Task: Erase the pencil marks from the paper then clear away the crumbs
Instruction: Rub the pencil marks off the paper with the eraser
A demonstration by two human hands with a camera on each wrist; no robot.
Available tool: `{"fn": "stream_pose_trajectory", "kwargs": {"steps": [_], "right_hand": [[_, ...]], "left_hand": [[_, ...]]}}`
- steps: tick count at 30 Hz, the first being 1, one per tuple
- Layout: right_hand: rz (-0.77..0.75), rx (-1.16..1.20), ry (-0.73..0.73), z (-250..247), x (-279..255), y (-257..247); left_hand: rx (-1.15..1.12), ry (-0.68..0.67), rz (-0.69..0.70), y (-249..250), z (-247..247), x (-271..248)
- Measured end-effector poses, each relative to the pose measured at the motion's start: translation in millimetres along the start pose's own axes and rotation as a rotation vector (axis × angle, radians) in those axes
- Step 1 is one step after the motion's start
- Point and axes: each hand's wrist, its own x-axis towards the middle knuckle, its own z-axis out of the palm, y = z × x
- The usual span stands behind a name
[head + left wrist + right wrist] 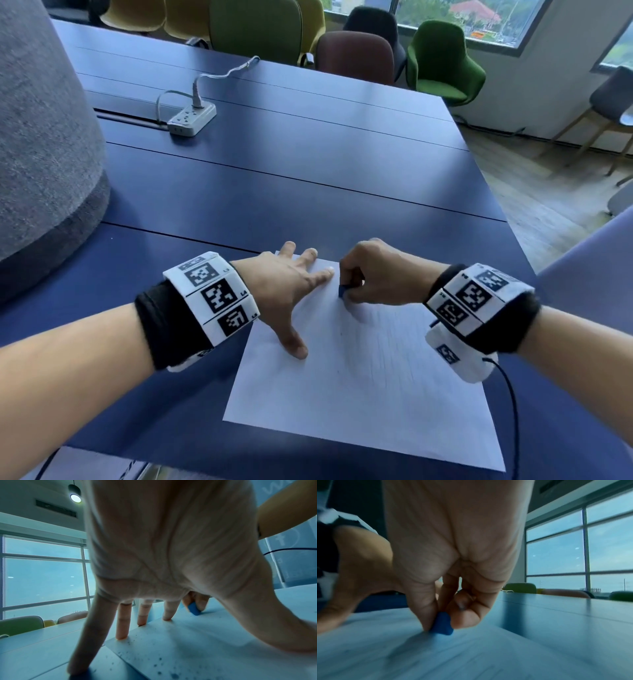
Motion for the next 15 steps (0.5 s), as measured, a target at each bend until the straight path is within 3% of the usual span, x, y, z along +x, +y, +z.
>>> {"fn": "stream_pose_trajectory", "kwargs": {"steps": [3,7,12,15], "right_hand": [[-0.040,-0.046,0.005,9,-13,-10],[-0.115,-0.032,-0.256,9,-31,-26],[-0.046,-0.034,-0.042,2,-9,-9],[-0.087,-0.057,-0.134,11,-26,-22]], "left_hand": [[0.002,0.003,0.006,0,0,1],[0.005,-0.011,0.004,1,0,2],[-0.013,-0.002,0.008,0,2,1],[0.000,-0.003,0.005,1,0,1]]}}
